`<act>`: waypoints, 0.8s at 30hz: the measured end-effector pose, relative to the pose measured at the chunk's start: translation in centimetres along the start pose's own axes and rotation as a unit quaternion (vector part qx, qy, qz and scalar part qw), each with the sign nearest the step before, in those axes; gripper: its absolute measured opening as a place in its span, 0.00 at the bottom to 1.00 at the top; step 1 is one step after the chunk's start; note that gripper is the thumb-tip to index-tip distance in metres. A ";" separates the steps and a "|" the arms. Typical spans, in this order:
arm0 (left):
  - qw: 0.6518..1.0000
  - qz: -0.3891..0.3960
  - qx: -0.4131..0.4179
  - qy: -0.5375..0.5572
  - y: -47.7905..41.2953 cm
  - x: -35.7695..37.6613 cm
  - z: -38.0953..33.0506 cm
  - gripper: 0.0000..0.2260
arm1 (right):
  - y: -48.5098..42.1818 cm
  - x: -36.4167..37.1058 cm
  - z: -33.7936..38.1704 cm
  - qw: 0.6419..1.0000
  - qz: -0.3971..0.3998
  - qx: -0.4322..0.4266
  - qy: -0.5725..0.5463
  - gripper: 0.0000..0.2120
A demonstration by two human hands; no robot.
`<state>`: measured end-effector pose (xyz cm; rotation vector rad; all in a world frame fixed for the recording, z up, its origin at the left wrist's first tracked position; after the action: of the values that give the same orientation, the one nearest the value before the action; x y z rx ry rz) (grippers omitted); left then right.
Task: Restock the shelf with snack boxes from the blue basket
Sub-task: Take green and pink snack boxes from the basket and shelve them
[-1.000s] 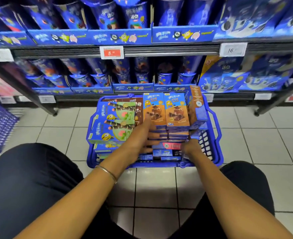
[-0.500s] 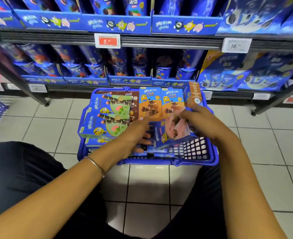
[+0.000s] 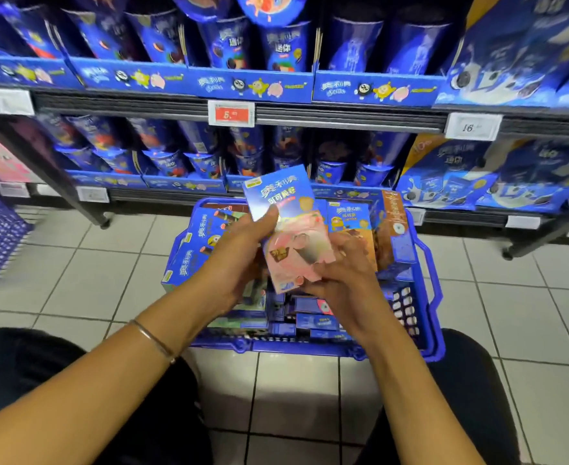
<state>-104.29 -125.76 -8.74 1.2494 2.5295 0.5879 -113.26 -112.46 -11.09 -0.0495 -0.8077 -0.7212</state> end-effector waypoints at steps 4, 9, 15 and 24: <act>0.998 0.005 0.005 0.067 -0.1 0.6 0.3 0.14 | 0.0 -0.1 -0.7 0.997 0.018 0.000 0.070 0.15; 0.996 -0.020 0.078 -0.036 -1.0 0.5 -0.3 0.12 | 0.0 -3.6 -1.3 0.994 -0.082 0.034 0.067 0.21; 0.994 -0.016 0.095 -0.044 -1.0 0.5 -0.3 0.08 | 0.6 -5.3 -1.9 0.986 -0.078 -0.020 0.146 0.16; 0.998 -0.010 0.006 0.065 -0.5 1.5 -0.2 0.19 | 1.2 0.7 0.1 0.939 -0.064 -0.184 0.284 0.29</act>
<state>-105.63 -124.86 -8.83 1.2265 2.6520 0.6720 -112.25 -111.89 -10.23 -0.1200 -0.1173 -0.9448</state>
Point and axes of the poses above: each hand's wrist, its own y-axis away from the middle knuckle, its own x-axis out of the palm, z = x × y, the point moved 6 cm from there along -y, towards the middle knuckle, and after that the axes turned 14 degrees about -y, right-handed, at the moved point
